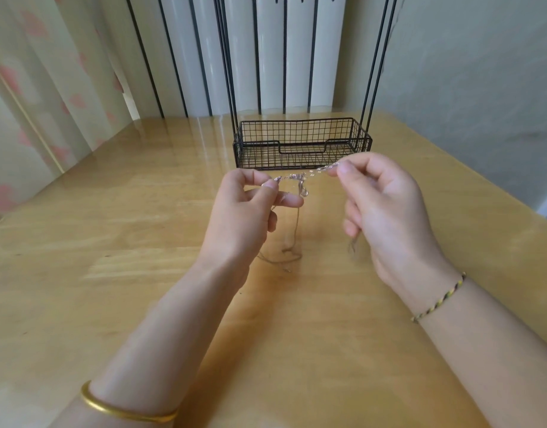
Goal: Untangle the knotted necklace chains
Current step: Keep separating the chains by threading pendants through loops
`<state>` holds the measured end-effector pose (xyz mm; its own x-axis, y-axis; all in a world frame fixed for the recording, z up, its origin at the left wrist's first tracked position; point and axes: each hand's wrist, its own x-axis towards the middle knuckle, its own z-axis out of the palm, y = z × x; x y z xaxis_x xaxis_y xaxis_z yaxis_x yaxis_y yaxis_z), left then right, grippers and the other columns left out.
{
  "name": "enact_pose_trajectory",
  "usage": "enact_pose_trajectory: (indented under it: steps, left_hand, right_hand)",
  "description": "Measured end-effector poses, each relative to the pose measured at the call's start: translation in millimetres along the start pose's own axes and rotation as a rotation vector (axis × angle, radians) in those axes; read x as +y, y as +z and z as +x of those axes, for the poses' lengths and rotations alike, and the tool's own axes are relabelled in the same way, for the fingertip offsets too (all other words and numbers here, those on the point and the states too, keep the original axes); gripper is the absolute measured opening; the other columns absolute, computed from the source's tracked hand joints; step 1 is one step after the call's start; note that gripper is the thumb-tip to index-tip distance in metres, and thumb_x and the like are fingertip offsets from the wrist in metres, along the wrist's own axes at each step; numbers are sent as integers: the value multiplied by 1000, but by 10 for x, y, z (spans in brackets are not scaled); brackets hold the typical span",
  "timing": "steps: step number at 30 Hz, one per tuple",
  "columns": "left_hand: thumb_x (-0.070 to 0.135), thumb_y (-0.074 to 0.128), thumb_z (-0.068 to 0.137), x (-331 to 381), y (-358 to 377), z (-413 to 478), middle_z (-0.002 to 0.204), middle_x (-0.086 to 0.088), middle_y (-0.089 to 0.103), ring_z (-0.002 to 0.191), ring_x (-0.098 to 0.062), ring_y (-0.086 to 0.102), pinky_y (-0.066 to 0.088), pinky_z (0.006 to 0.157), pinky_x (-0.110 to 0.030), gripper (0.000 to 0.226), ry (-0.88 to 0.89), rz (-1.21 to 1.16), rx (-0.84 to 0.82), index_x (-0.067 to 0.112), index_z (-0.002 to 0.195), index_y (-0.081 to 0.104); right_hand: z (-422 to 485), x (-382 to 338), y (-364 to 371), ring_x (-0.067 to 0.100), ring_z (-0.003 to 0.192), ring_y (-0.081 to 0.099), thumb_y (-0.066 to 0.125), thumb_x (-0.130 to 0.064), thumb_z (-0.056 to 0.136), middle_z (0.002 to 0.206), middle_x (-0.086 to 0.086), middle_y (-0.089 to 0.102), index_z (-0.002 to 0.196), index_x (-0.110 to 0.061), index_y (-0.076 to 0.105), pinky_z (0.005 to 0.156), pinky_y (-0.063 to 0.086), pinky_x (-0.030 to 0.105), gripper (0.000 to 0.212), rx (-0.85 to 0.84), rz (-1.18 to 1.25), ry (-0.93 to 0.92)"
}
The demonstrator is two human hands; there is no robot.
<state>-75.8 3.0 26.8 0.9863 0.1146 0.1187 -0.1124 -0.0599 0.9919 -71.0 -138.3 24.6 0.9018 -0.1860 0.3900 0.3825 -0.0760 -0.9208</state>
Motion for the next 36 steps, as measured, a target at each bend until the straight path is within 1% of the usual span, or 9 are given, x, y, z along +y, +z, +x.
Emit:
enact_pose_trajectory:
  steps: [4,8,15,18,21,24,27,30,36]
  left_hand:
    - [19,46,100,1,-6,5,76,1,74,45,-7,34,30,42,-14,7,9,-22,34,22,93,45]
    - [18,45,100,-8,-32,29,74,6,73,52,-5,43,34,51,-18,11,66,-15,125,26,91,44]
    - [14,45,100,9,-29,20,59,8,61,58,-4,52,40,50,-18,13,180,6,39,23,91,45]
    - [13,45,100,14,-26,13,58,10,57,59,-5,52,42,54,-20,8,188,-18,-43,18,94,47]
    - [13,46,100,8,-25,12,58,10,55,62,-7,53,44,57,-23,8,172,-39,-77,18,93,48]
    - [15,46,100,10,-28,12,59,9,53,62,-9,52,40,55,-22,9,144,-65,-107,18,92,49]
    - [14,46,99,28,-21,0,58,8,51,59,-10,50,37,53,-21,11,123,-113,-174,17,89,49]
    - [13,47,99,46,-11,-20,57,6,50,59,-12,48,37,52,-22,11,130,-114,-197,15,89,50]
    - [15,49,98,63,-19,-20,54,8,51,49,-8,41,33,48,-19,10,97,-89,-146,17,88,50]
  right_hand:
    - [53,35,-91,5,55,44,60,-24,88,55,-16,49,77,-24,64,55,35,24,12,68,-425,-149]
    - [57,54,-125,12,60,48,61,-35,84,53,-11,51,74,-25,65,56,33,28,15,-57,-779,-10]
    - [3,20,-78,13,47,56,60,-22,79,49,-8,54,72,-13,64,47,41,22,12,-231,-592,208]
    - [-20,52,-48,20,66,64,59,-26,78,67,-5,64,73,-20,63,64,54,35,10,-265,-680,177]
    - [-28,83,-50,17,83,60,56,-31,82,90,-9,63,82,-26,65,78,52,37,10,-287,-845,103]
    - [-15,101,-47,14,91,59,51,-19,87,96,-8,65,94,-25,68,81,49,30,20,-254,-750,41]
    - [-37,19,14,6,96,60,49,-7,86,96,-9,69,98,-23,68,81,45,18,27,-263,-310,154]
    - [-61,-31,34,14,97,66,51,-11,76,88,-3,72,89,-18,67,89,45,34,22,-355,-11,284]
    - [-88,-55,55,18,76,66,54,1,85,72,5,66,96,-3,63,88,51,44,15,-388,21,283]
